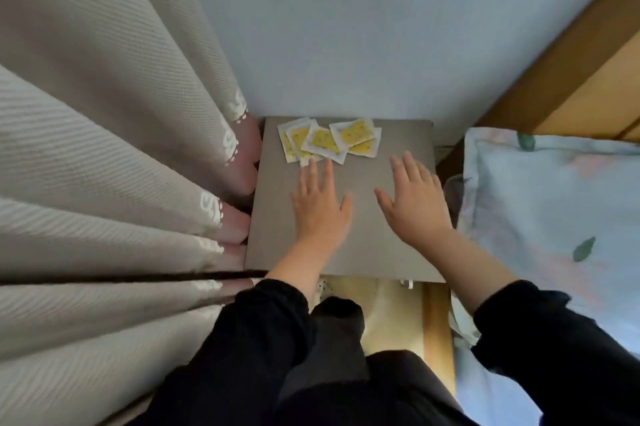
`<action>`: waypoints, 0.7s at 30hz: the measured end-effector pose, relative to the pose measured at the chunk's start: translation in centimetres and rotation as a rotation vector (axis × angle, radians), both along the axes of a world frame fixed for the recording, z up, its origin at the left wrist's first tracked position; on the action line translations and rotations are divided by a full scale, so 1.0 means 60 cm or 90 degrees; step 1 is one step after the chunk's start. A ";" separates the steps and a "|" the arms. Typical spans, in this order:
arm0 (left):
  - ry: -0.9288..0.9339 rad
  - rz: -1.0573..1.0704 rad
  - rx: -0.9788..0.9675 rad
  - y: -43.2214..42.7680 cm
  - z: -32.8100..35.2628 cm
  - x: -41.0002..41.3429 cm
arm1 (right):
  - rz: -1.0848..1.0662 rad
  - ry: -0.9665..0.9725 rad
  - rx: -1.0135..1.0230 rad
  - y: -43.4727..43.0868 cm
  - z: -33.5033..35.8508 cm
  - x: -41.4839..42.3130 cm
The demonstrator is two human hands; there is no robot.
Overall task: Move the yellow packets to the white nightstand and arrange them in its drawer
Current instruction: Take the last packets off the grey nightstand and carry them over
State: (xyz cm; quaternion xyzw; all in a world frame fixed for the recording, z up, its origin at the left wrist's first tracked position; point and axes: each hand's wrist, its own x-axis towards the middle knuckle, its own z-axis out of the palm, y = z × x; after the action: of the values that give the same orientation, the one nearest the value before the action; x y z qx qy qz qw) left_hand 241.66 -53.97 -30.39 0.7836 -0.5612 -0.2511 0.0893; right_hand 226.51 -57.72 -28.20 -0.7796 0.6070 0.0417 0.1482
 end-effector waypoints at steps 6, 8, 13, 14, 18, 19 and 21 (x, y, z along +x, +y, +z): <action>0.022 0.049 0.045 -0.086 -0.097 0.049 | 0.041 0.007 0.062 -0.128 -0.093 0.053; 0.021 0.056 0.071 -0.107 -0.139 0.064 | 0.064 0.016 0.067 -0.177 -0.138 0.067; -0.018 0.046 0.089 -0.165 -0.235 0.095 | 0.146 0.063 0.088 -0.324 -0.259 0.107; -0.016 0.051 0.090 -0.179 -0.253 0.097 | 0.166 0.080 0.096 -0.344 -0.283 0.111; 0.017 0.186 0.049 -0.240 -0.309 0.101 | 0.182 0.064 0.082 -0.369 -0.345 0.093; 0.056 0.280 0.034 -0.256 -0.317 0.104 | 0.178 0.048 0.069 -0.369 -0.350 0.087; 0.142 0.466 0.013 -0.287 -0.329 0.110 | 0.181 0.030 0.045 -0.372 -0.355 0.081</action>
State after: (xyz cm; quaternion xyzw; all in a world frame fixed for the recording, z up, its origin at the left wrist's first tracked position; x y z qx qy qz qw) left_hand 248.24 -71.21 -50.14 0.9008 -0.2287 -0.2918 0.2260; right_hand 231.37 -80.03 -49.47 -0.8507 0.4921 0.1021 0.1540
